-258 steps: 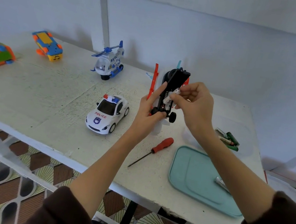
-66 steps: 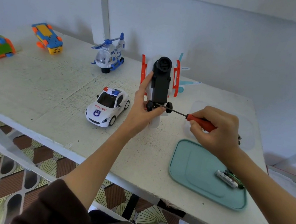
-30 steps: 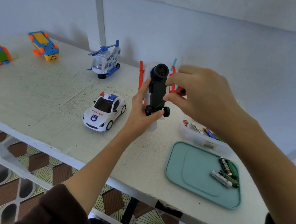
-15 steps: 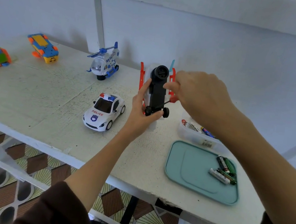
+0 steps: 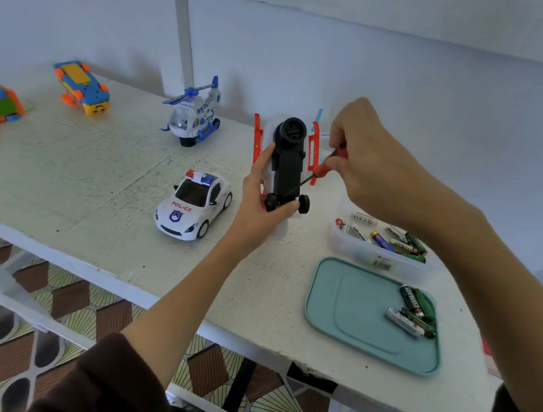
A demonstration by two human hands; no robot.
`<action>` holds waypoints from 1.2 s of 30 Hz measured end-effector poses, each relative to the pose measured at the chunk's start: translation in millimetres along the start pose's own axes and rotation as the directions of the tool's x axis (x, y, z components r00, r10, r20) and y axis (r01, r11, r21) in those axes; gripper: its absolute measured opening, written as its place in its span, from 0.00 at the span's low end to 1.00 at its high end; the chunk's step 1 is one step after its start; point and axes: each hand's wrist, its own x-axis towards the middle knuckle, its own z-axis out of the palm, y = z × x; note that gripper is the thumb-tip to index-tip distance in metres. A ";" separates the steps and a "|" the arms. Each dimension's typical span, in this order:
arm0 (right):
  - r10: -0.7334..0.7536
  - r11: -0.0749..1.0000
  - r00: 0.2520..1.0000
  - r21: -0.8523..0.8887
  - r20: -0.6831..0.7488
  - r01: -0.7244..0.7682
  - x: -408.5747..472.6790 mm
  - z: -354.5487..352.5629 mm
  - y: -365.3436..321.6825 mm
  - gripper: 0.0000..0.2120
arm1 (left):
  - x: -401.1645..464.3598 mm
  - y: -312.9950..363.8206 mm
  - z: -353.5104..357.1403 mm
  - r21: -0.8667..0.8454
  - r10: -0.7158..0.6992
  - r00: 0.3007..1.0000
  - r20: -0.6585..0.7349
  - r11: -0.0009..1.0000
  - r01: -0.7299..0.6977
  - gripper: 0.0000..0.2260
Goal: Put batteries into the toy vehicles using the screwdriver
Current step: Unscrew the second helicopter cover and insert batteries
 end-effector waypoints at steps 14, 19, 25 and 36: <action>0.021 0.954 0.997 -0.296 -0.078 -0.043 -2.1 5.3 -0.4 0.12 | 2.3 -7.4 1.5 0.030 -0.006 1.000 -0.022 1.000 0.006 0.37; -0.045 0.999 0.999 0.016 0.014 0.044 1.4 3.2 -8.1 0.11 | 3.5 -10.6 0.4 0.040 -0.028 0.999 -0.030 0.999 0.029 0.38; 0.026 0.997 0.999 -0.067 0.032 -0.024 10.4 -3.6 -7.3 0.05 | 3.4 -10.9 5.8 0.090 -0.042 0.999 -0.011 0.995 0.043 0.38; 0.050 0.997 0.998 0.065 -0.029 -0.048 7.8 2.6 10.2 0.06 | 1.2 1.9 7.1 0.071 0.001 0.999 -0.040 0.998 0.002 0.35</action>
